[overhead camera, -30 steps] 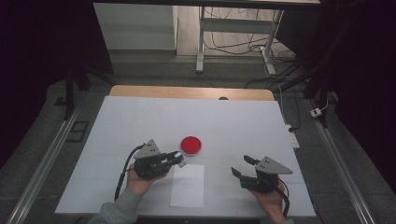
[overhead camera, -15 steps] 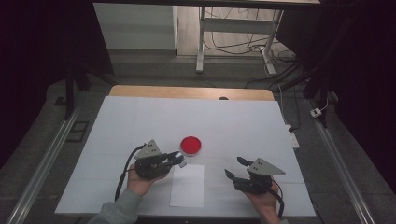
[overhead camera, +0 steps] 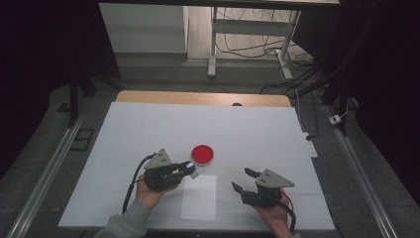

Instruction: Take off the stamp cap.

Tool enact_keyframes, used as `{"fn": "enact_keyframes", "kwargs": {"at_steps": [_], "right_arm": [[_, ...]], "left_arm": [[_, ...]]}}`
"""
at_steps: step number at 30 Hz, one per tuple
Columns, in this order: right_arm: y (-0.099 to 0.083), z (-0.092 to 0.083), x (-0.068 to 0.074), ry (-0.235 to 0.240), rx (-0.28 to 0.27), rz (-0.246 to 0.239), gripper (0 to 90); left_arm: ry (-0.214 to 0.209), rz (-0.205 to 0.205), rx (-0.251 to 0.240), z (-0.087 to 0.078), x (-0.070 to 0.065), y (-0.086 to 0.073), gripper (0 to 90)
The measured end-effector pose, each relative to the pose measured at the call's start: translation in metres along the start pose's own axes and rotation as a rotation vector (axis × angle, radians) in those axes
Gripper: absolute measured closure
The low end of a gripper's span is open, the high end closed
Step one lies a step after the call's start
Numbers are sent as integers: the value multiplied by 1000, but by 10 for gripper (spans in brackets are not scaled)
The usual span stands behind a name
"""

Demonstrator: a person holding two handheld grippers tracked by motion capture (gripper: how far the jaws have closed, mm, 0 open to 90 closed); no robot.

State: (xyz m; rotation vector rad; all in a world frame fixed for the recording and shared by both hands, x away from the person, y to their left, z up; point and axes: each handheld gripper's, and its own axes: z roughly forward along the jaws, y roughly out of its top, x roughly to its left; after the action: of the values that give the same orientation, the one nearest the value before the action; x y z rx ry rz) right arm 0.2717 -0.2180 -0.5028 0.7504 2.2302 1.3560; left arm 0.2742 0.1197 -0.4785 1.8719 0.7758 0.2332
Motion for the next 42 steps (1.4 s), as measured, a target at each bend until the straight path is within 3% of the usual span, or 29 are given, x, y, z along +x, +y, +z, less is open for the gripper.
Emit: {"fn": "enact_keyframes", "kwargs": {"at_steps": [42], "right_arm": [[8, 31, 39, 63, 25, -60, 322]], "left_arm": [[5, 5, -1, 4, -2, 0, 758]]}}
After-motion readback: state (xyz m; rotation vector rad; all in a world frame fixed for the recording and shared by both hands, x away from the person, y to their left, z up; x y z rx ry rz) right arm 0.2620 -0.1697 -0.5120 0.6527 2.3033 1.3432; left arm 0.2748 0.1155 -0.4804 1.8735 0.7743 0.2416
